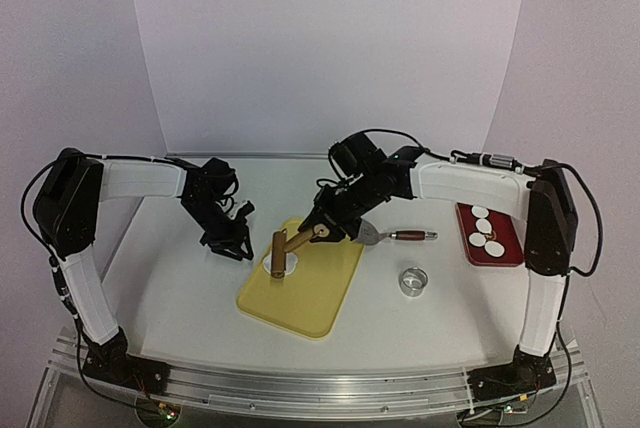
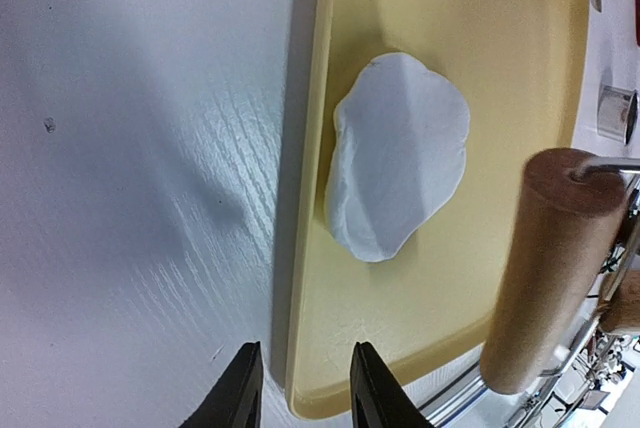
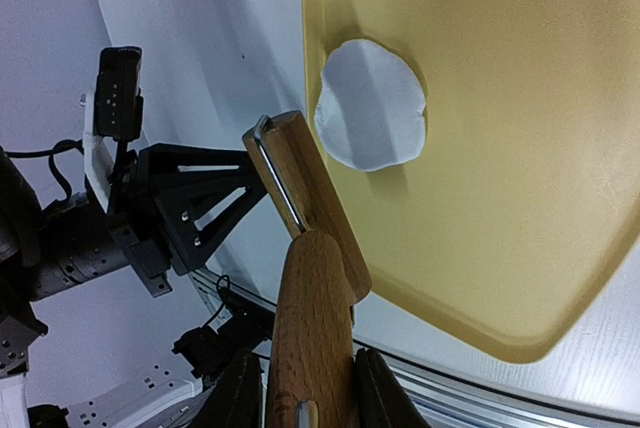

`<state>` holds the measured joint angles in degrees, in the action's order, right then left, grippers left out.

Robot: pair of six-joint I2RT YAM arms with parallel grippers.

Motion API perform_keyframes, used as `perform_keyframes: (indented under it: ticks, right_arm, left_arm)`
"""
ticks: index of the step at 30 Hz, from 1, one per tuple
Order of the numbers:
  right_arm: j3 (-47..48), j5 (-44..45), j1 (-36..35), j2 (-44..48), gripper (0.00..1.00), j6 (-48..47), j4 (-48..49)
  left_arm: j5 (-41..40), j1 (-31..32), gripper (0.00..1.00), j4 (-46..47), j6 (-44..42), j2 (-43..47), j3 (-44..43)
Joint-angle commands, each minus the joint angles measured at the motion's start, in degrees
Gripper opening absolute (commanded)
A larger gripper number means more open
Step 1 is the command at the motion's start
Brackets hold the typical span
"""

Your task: Roll out the dumpling wrappers from the dough

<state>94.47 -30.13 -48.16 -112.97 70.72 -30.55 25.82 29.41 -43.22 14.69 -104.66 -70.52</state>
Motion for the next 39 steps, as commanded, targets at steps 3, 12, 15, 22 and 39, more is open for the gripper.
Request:
perform_keyframes:
  ticks: [3, 12, 15, 22, 39]
  right_arm:
    - [3.3, 4.1, -1.6, -4.8, 0.00, 8.3, 9.3]
    - [-2.5, 9.6, -3.1, -4.0, 0.00, 17.1, 20.1]
    - [-3.9, 10.2, -3.6, -3.8, 0.00, 19.2, 20.8]
    - [-6.6, 12.2, -4.3, -4.1, 0.00, 23.4, 23.1]
    - [-16.8, 14.8, -6.0, -2.2, 0.00, 33.6, 17.5]
  left_arm:
    - [4.3, 0.2, 0.30, 0.5, -3.1, -0.4, -0.5]
    - [3.5, 0.2, 0.20, 3.5, -4.4, -2.7, 0.9]
    - [3.8, 0.2, 0.19, 4.1, -4.7, -3.9, 0.6]
    - [4.6, 0.2, 0.16, 5.0, -5.1, -4.5, 1.0]
    - [4.6, 0.2, 0.13, 4.5, -5.3, -4.6, 2.7]
